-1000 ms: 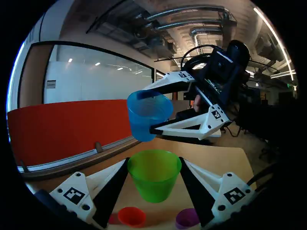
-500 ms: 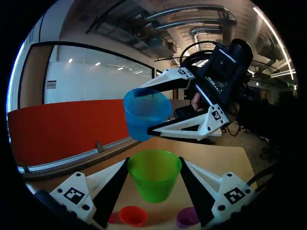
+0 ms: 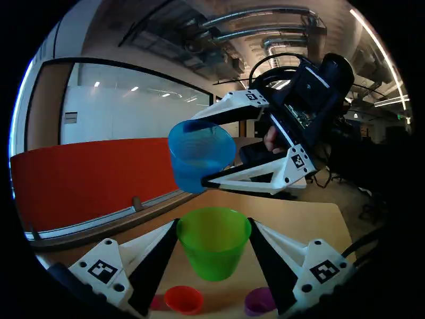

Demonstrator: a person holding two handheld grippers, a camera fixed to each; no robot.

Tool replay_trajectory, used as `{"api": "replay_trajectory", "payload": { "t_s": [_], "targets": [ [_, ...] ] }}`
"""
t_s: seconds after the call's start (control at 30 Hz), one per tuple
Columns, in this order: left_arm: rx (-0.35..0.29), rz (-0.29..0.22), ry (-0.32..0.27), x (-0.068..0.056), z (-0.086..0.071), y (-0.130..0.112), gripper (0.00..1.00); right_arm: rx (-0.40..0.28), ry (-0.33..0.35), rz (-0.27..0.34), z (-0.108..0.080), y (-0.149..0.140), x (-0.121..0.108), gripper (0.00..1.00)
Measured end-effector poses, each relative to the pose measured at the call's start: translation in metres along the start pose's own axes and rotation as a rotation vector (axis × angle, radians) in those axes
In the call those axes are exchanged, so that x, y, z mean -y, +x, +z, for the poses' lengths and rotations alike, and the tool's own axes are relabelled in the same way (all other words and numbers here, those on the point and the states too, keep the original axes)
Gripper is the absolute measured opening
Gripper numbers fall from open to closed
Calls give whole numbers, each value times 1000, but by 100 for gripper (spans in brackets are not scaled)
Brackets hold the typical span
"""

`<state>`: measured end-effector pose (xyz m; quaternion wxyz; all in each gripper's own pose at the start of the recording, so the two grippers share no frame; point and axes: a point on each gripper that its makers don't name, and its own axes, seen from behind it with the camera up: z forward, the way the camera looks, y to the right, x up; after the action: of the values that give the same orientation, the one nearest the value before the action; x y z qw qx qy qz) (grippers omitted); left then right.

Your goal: Pour water

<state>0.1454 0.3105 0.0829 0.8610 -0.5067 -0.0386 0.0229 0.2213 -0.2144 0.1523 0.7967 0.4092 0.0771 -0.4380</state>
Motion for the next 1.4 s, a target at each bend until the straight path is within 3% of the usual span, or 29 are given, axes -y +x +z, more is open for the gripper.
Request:
{"api": "replay_trajectory", "payload": {
  "t_s": [1.4],
  "targets": [
    [-22,2,-2,-2,2,10,91,15,-15,-121,-1,3,-6,92]
  ]
}}
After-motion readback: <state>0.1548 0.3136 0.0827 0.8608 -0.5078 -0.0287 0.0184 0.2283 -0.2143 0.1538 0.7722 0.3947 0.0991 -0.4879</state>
